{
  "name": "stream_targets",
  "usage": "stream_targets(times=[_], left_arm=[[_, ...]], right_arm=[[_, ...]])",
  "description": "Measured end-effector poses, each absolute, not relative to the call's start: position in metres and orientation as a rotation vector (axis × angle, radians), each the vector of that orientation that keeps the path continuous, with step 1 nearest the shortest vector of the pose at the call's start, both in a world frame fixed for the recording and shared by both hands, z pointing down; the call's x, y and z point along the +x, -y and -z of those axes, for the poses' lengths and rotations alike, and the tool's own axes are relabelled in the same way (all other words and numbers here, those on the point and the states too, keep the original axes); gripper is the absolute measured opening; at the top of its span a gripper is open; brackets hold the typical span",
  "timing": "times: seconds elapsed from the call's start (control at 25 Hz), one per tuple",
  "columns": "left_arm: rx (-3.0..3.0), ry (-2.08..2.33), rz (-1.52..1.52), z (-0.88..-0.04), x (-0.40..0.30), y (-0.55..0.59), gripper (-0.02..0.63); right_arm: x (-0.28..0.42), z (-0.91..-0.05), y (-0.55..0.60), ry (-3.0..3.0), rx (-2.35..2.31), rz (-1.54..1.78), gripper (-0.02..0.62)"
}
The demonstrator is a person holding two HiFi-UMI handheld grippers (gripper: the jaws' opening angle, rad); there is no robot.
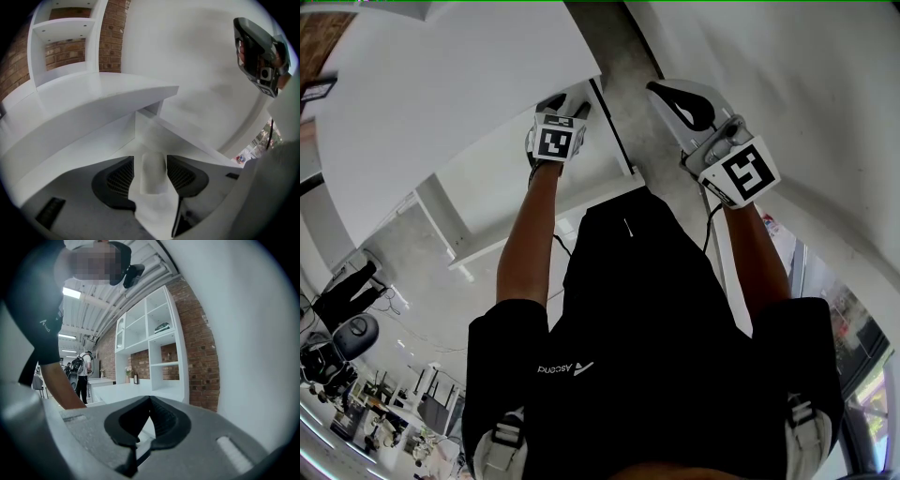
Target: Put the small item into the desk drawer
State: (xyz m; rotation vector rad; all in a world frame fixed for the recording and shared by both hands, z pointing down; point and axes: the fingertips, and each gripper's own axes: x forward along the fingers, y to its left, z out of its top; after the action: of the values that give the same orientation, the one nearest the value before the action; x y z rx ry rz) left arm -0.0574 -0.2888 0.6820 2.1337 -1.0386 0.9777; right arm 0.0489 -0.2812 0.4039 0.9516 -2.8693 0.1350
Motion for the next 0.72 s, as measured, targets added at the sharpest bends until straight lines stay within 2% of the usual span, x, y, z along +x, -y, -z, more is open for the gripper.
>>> stream_targets(times=[0.4, 0.72], left_arm=[[2.180, 1.060, -0.915, -0.651, -0.057, 0.285, 0.216], [2.302, 1.053, -0.752, -0.588, -0.050, 0.275, 0.215]], right_arm=[[0.037, -0.399, 0.278, 2.891, 0.926, -0.146, 0.000], [0.021, -0.384, 0.273, 2.939, 0.890, -0.089, 0.000]])
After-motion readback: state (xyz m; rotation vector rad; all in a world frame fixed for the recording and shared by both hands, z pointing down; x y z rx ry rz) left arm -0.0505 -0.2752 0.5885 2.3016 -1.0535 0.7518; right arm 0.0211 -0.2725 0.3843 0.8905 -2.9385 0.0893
